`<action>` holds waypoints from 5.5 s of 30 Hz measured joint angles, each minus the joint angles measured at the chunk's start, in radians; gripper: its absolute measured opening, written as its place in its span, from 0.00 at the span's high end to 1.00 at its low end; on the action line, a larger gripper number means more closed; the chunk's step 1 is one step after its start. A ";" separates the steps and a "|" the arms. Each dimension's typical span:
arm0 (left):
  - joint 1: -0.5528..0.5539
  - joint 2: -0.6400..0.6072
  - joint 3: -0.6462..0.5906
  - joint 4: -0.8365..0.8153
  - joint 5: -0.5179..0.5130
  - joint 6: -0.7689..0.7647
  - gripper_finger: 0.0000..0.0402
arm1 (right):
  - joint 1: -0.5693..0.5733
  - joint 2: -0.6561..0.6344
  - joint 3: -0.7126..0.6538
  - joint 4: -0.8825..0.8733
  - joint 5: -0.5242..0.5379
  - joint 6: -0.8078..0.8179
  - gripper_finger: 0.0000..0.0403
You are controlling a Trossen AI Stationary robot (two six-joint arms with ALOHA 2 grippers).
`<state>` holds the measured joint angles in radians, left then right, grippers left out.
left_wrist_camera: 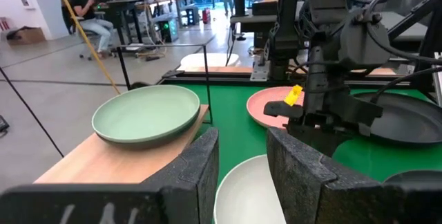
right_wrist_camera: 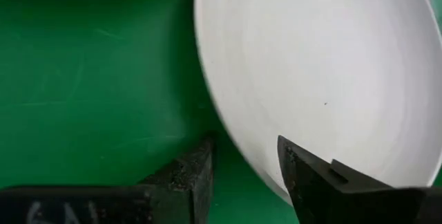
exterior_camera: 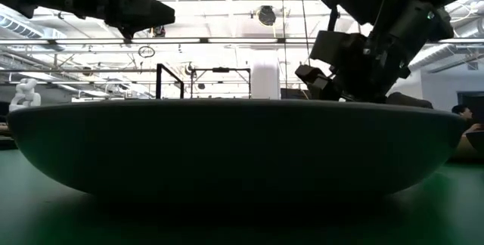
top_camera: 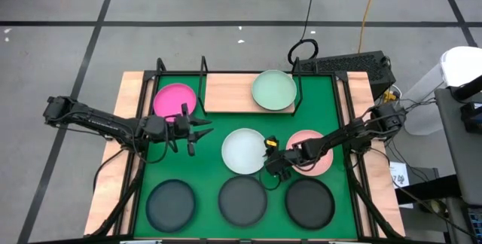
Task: Place and stack plates onto a shelf
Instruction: Stack the gray plate on top of the green plate on the shelf, then stack the pink plate on top of the gray plate on the shelf
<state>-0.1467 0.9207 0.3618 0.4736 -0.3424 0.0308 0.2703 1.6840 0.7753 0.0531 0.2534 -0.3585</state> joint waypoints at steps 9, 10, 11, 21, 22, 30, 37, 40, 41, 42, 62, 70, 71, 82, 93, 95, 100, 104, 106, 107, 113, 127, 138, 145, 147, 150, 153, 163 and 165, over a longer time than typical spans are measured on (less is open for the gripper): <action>0.000 0.000 0.000 0.000 0.000 -0.003 0.68 | -0.001 -0.037 0.000 0.004 0.007 -0.011 0.91; 0.000 0.000 0.000 0.000 0.000 -0.003 0.68 | -0.001 -0.043 0.000 0.003 0.006 -0.011 0.95; 0.000 0.000 0.000 0.000 0.000 -0.004 0.68 | -0.001 -0.050 0.000 0.003 0.006 -0.010 0.97; 0.000 0.000 0.000 0.000 0.000 -0.010 0.68 | -0.001 -0.203 -0.001 0.050 0.007 -0.075 0.99; 0.000 0.000 0.000 0.000 0.000 -0.010 0.68 | -0.001 -0.228 -0.001 0.070 0.013 -0.086 0.99; 0.000 0.000 0.000 0.001 0.000 -0.009 0.68 | -0.160 -0.401 -0.001 0.101 0.142 -0.158 1.00; 0.000 0.000 0.000 0.003 0.000 -0.007 0.68 | -0.427 -0.406 -0.001 0.066 0.022 -0.131 1.00; 0.000 0.000 0.000 0.003 0.000 -0.002 0.68 | -0.511 -0.387 0.000 0.027 -0.048 -0.081 1.00; 0.000 0.000 0.000 0.003 0.000 0.002 0.68 | -0.529 -0.379 0.000 0.019 -0.051 -0.072 1.00; 0.000 0.000 0.000 0.003 0.000 0.012 0.68 | -0.543 -0.374 0.000 0.013 -0.054 -0.070 1.00; 0.002 0.000 0.000 0.001 -0.026 0.038 0.68 | -0.572 -0.359 0.000 -0.055 -0.042 -0.030 0.89; 0.002 0.000 0.000 0.001 -0.026 -0.015 0.68 | -0.560 -0.373 0.000 -0.052 -0.045 -0.012 0.83; 0.002 0.000 0.000 0.001 -0.026 -0.015 0.68 | -0.555 -0.378 0.000 -0.055 -0.045 -0.013 0.82; 0.002 0.000 0.000 0.002 -0.026 -0.003 0.68 | -0.457 -0.483 -0.001 -0.010 -0.047 -0.001 0.78; 0.002 0.003 0.001 0.001 -0.001 -0.154 0.68 | -0.332 -0.618 -0.001 -0.012 -0.046 0.150 0.78; 0.008 0.003 0.001 0.000 -0.006 -0.234 0.68 | -0.313 -0.630 -0.001 -0.012 -0.046 0.169 0.78; 0.010 0.003 0.005 -0.057 0.010 -0.351 0.68 | -0.268 -0.630 -0.001 -0.012 -0.046 0.190 0.79; 0.003 0.003 0.042 -0.226 0.017 -0.412 0.68 | -0.233 -0.629 -0.001 -0.012 -0.046 0.190 0.79; -0.005 0.013 0.065 -0.286 0.026 -0.437 0.68 | -0.220 -0.629 -0.001 -0.012 -0.046 0.190 0.79; -0.009 0.023 0.078 -0.312 0.029 -0.446 0.68 | -0.215 -0.629 -0.001 -0.012 -0.046 0.190 0.79; -0.026 0.126 0.149 -0.470 0.117 -0.536 0.68 | -0.185 -0.629 -0.001 -0.024 -0.045 0.190 0.79; -0.021 0.442 0.364 -0.872 0.236 -0.556 0.69 | -0.155 -0.629 -0.042 -0.005 -0.042 0.186 0.79; 0.039 0.441 0.486 -1.432 -0.137 -0.453 0.69 | -0.155 -0.629 -0.042 -0.004 -0.042 0.182 0.79; 0.107 0.441 0.428 -1.449 -0.138 -0.352 0.68 | -0.155 -0.629 -0.042 -0.005 -0.042 0.170 0.79; 0.129 0.441 0.413 -1.445 -0.138 -0.347 0.68 | -0.155 -0.629 -0.042 -0.005 -0.042 0.164 0.79; 0.152 0.441 0.392 -1.427 -0.139 -0.335 0.64 | -0.155 -0.629 -0.042 -0.005 -0.042 0.163 0.79; 0.168 0.441 0.375 -1.388 -0.138 -0.296 0.57 | -0.155 -0.629 -0.042 -0.005 -0.042 0.163 0.79; 0.238 0.441 0.375 -1.350 -0.132 -0.332 0.41 | -0.155 -0.629 -0.042 -0.005 -0.041 0.163 0.79; 0.258 0.441 0.375 -1.347 -0.130 -0.374 0.41 | -0.155 -0.629 -0.042 -0.005 -0.042 0.163 0.79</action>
<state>0.1109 1.3613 0.7364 -0.8734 -0.4721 -0.3428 0.1150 1.0546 0.7334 0.0479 0.2116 -0.1951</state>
